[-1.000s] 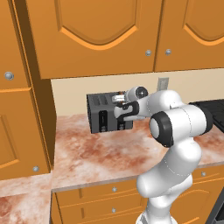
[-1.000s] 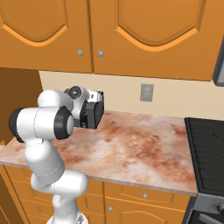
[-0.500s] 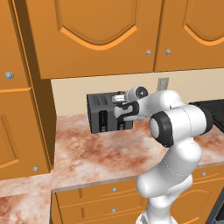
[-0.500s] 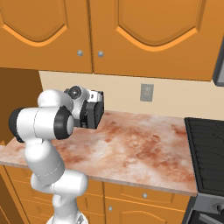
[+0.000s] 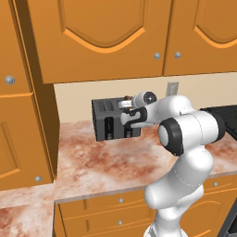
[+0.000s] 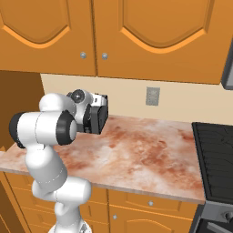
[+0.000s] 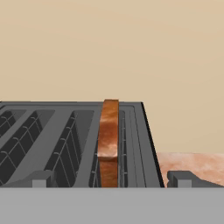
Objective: Start the toaster. Once the lever pops up, take the bread to the plate on the dining counter.
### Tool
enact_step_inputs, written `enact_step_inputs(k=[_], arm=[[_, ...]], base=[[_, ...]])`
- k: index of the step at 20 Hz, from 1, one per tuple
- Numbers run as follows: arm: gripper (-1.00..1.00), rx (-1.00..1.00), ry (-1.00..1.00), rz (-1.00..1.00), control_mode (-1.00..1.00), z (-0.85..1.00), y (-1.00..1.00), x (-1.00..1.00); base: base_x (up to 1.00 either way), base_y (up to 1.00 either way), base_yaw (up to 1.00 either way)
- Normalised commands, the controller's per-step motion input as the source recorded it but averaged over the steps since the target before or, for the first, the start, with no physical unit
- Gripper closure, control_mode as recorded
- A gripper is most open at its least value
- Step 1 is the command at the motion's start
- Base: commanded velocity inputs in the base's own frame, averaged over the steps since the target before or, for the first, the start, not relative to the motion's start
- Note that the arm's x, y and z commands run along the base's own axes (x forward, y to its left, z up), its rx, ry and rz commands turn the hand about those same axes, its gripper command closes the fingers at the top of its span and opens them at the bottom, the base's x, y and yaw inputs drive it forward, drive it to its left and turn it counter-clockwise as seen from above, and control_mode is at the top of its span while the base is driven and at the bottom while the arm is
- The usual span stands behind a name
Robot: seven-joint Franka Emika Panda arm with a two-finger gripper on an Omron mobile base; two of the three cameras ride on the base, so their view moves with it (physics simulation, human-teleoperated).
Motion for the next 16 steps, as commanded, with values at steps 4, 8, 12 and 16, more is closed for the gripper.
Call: enact_step_inputs(k=[4, 8, 12, 16], arm=[[-1.0, 0.0, 0.0, 0.0, -1.0, 0.0, 0.0, 0.0], [-1.0, 0.0, 0.0, 0.0, -1.0, 0.0, 0.0, 0.0], [-1.0, 0.0, 0.0, 0.0, -1.0, 0.0, 0.0, 0.0], [-1.0, 0.0, 0.0, 0.0, -1.0, 0.0, 0.0, 0.0]], base=[[0.0, 0.0, 0.0], [0.0, 0.0, 0.0], [0.0, 0.0, 0.0], [0.0, 0.0, 0.0]])
